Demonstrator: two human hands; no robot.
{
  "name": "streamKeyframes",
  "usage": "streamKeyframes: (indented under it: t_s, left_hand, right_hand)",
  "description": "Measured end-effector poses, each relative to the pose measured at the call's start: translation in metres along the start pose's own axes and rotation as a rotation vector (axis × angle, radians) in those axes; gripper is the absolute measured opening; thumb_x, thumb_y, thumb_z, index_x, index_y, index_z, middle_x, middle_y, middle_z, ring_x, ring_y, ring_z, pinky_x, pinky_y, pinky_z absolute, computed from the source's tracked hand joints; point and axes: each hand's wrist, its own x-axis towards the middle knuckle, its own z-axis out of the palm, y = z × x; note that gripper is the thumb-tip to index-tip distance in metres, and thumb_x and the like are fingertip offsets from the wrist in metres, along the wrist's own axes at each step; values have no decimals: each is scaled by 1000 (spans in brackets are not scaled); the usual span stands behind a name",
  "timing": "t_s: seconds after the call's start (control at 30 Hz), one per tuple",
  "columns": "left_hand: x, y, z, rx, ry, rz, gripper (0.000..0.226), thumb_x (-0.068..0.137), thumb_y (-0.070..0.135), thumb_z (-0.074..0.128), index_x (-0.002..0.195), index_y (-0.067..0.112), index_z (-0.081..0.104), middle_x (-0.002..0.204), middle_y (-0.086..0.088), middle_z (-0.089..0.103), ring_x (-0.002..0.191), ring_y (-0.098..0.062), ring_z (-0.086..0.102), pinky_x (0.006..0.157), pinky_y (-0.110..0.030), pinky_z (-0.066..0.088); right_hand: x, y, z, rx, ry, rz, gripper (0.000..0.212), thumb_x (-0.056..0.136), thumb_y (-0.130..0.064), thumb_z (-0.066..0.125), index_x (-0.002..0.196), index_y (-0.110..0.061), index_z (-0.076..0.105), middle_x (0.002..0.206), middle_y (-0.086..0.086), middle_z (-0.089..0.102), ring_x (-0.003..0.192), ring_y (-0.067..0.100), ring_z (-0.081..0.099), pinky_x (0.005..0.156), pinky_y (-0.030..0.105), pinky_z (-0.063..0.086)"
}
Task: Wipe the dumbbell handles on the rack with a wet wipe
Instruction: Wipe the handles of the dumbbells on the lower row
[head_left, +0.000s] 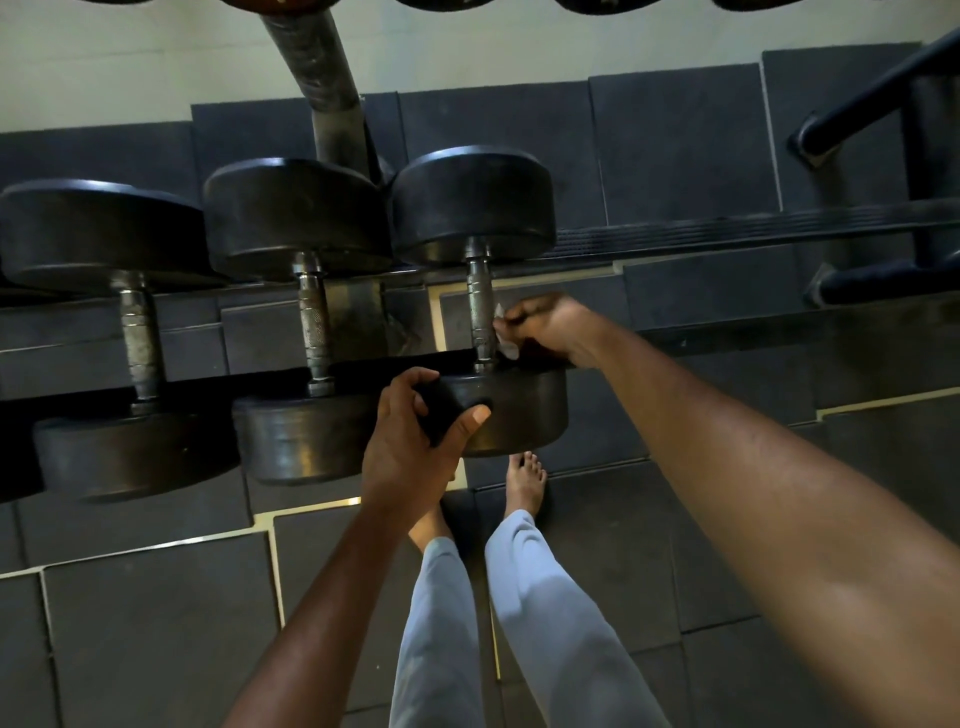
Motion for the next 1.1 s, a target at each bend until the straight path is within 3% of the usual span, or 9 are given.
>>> streamKeyframes:
  t_s: [0.13, 0.23, 0.37, 0.47, 0.6, 0.67, 0.77, 0.93, 1.1]
  left_hand:
    - [1, 1, 0, 17, 6, 13, 76, 73, 77, 72, 135, 40, 48, 117, 6, 57, 97, -8, 60, 66, -9, 40]
    - [1, -1, 0, 22, 12, 15, 74, 73, 76, 73, 134, 42, 48, 118, 7, 57, 100, -9, 60, 68, -13, 41]
    - [1, -2, 1, 19, 14, 12, 75, 73, 78, 71, 134, 43, 47, 119, 8, 57, 102, -9, 61, 70, -18, 44]
    - [0, -2, 1, 21, 19, 10, 77, 73, 78, 71, 136, 41, 48, 121, 10, 57, 104, -8, 60, 70, -17, 45]
    - [-1, -3, 1, 26, 14, 14, 73, 79, 72, 77, 138, 41, 47, 125, 12, 55, 106, -8, 59, 73, -19, 47]
    - [0, -4, 1, 37, 19, 17, 73, 80, 71, 78, 138, 40, 47, 125, 13, 54, 106, -7, 59, 73, -19, 48]
    - [-1, -3, 1, 43, 28, 30, 73, 80, 73, 76, 139, 41, 46, 126, 12, 53, 106, -7, 59, 72, -19, 47]
    - [-4, -5, 4, 41, 61, 40, 77, 78, 79, 70, 141, 39, 47, 123, 9, 55, 103, -7, 60, 73, -25, 49]
    - [-6, -6, 5, 58, 73, 46, 76, 83, 75, 72, 143, 37, 46, 123, 8, 55, 104, -8, 59, 77, -30, 54]
  right_hand:
    - [-6, 1, -1, -93, -61, -40, 17, 95, -24, 80, 111, -21, 78, 110, 3, 78, 109, 19, 72, 107, 44, 55]
    - [-10, 2, 0, -208, -84, -42, 14, 95, -30, 78, 109, -27, 76, 112, 1, 74, 107, 17, 68, 101, 42, 55]
    - [-19, -6, -11, -376, -99, -99, 17, 87, -31, 87, 101, -30, 78, 106, -5, 76, 104, 10, 69, 88, 29, 55]
    - [-30, -31, -17, -511, -141, -228, 15, 89, -27, 86, 102, -26, 80, 100, -10, 76, 95, 7, 70, 82, 26, 52]
    - [-30, -66, -3, -667, 142, -653, 22, 97, -31, 76, 117, -24, 79, 108, -9, 79, 82, 0, 71, 80, 28, 56]
    - [-25, -70, 5, -862, 286, -843, 21, 102, -29, 69, 121, -26, 78, 106, -4, 80, 90, 13, 75, 79, 32, 56]
    - [-23, -60, 15, -1204, 378, -975, 30, 103, -15, 61, 129, -24, 73, 93, 5, 77, 86, 27, 76, 71, 38, 59]
    - [-26, -59, 27, -1347, 444, -925, 46, 103, -12, 58, 142, -36, 64, 109, 5, 78, 95, 32, 76, 76, 42, 59]
    - [-27, -76, 35, -1398, 326, -754, 32, 104, -16, 56, 132, -24, 70, 120, 9, 73, 112, 35, 70, 84, 40, 53]
